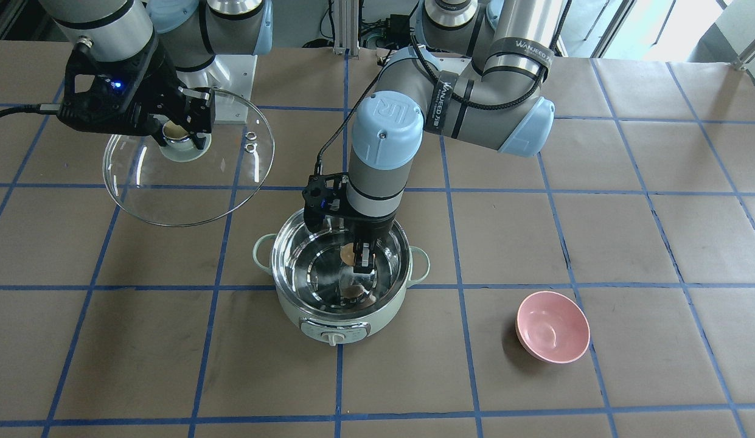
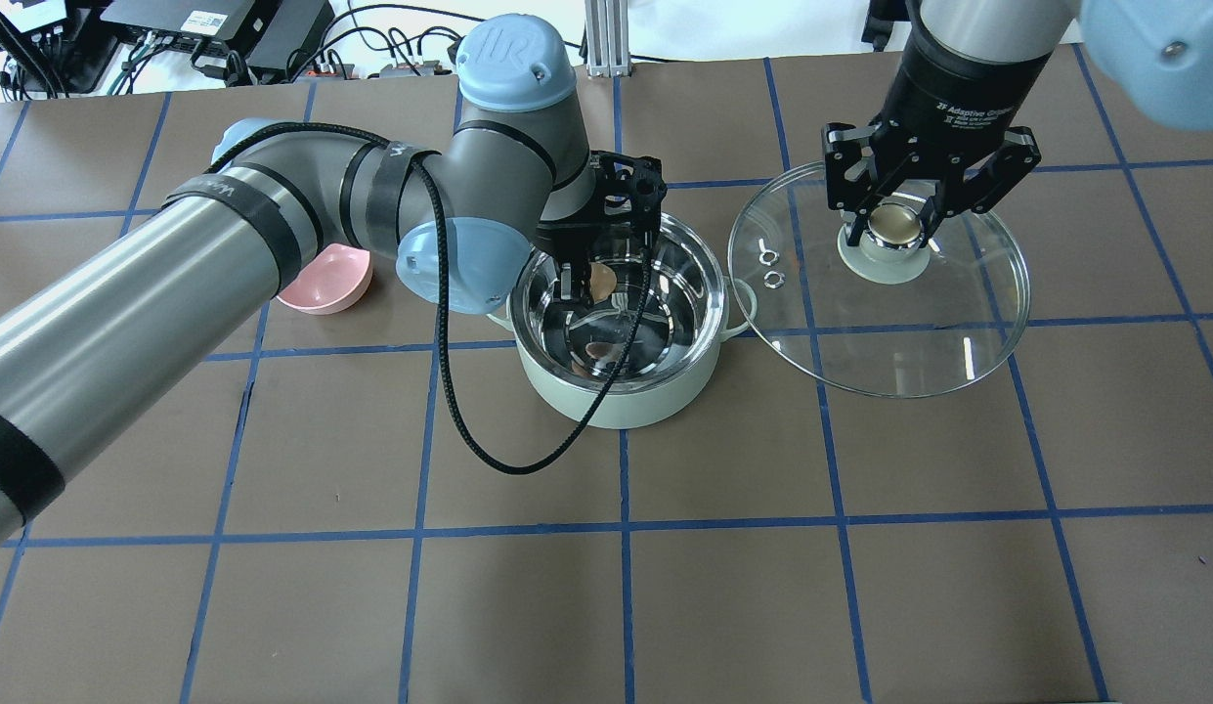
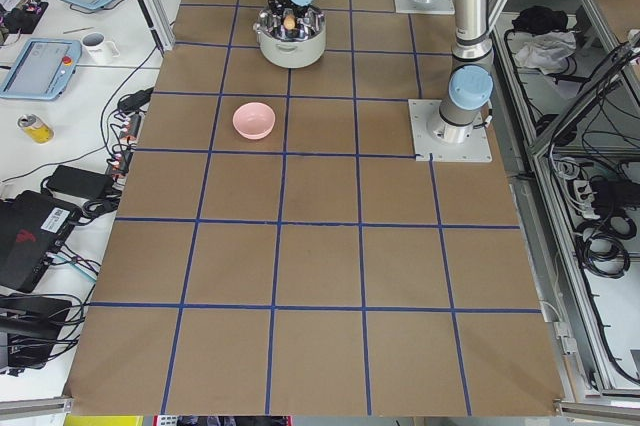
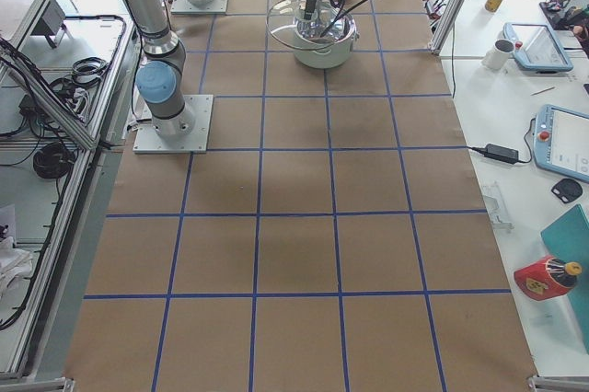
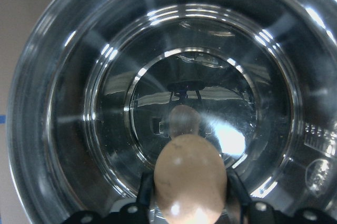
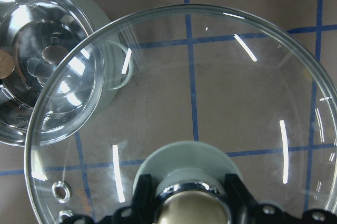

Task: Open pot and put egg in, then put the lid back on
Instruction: 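Lift the egg with the left gripper and carry it over the pot, then lower the egg into the pot and open the left gripper, then carry the lid over the pot with the right gripper while the left withdraws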

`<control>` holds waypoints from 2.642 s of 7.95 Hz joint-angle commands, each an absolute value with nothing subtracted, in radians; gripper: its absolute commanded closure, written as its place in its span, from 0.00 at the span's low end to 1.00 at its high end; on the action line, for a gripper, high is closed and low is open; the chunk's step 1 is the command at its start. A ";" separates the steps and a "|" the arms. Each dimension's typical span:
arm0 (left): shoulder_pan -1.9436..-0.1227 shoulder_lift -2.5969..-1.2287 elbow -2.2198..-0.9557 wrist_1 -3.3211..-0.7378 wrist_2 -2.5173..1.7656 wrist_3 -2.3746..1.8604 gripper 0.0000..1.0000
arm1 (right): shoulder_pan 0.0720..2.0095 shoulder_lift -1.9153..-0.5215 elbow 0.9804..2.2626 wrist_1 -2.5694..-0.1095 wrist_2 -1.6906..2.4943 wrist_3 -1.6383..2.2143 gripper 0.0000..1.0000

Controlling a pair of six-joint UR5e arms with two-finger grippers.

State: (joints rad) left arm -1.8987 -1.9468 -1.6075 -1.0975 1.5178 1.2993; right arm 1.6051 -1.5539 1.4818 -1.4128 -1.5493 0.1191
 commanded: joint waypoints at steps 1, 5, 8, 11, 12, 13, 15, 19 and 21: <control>-1.899 -1.999 -1.608 -1.049 1.493 1.299 1.00 | 1.606 -1.554 1.482 -1.413 -1.548 0.123 0.73; -1.899 -2.006 -1.606 -1.046 1.479 1.298 0.07 | 1.606 -1.554 1.482 -1.413 -1.548 0.124 0.73; -1.899 -1.919 -1.594 -1.060 1.526 1.159 0.00 | 1.606 -1.554 1.482 -1.413 -1.548 0.124 0.73; -1.876 -1.778 -1.586 -1.153 1.580 0.936 0.00 | 1.608 -1.534 1.480 -1.454 -1.551 0.127 0.73; -1.853 -1.752 -1.588 -1.181 1.580 0.825 0.00 | 1.618 -1.502 1.470 -1.495 -1.549 0.155 0.73; -1.833 -1.726 -1.586 -1.192 1.580 0.708 0.00 | 1.658 -1.464 1.453 -1.534 -1.551 0.220 0.73; -1.801 -1.704 -1.588 -1.222 1.575 0.520 0.00 | 1.770 -1.373 1.412 -1.629 -1.552 0.340 0.73; -1.689 -1.608 -1.582 -1.445 1.585 0.315 0.00 | 1.913 -1.243 1.394 -1.771 -1.559 0.505 0.73; -1.626 -1.605 -1.580 -1.500 1.603 0.262 0.00 | 1.951 -1.210 1.396 -1.784 -1.552 0.534 0.73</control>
State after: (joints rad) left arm -1.6785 -1.6193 -1.5815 -1.4402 1.5924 0.3065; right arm 1.9110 -1.2434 1.3950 -1.7649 -1.5570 0.5032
